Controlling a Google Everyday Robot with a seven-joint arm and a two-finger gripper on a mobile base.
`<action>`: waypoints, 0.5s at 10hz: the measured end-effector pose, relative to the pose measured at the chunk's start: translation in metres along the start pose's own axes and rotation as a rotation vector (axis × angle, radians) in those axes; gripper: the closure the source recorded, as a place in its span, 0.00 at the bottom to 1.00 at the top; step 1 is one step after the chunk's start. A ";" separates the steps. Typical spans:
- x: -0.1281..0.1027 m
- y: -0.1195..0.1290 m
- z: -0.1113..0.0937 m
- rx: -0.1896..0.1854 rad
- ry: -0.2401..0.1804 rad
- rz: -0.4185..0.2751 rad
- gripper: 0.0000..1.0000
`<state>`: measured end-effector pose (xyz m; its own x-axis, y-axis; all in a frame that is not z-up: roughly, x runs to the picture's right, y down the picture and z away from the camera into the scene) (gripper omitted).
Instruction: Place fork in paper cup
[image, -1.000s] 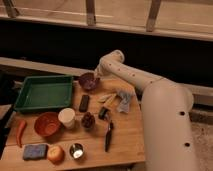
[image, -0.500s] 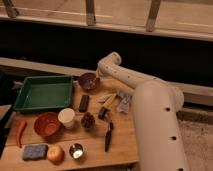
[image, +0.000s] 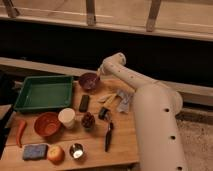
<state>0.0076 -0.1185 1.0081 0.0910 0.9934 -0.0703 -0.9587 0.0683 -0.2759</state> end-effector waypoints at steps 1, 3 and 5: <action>-0.002 0.002 0.001 -0.013 -0.008 0.002 0.46; -0.005 0.006 0.004 -0.037 -0.017 0.002 0.46; -0.008 0.009 0.005 -0.095 -0.043 0.007 0.51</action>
<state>-0.0035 -0.1254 1.0110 0.0713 0.9969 -0.0321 -0.9292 0.0547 -0.3656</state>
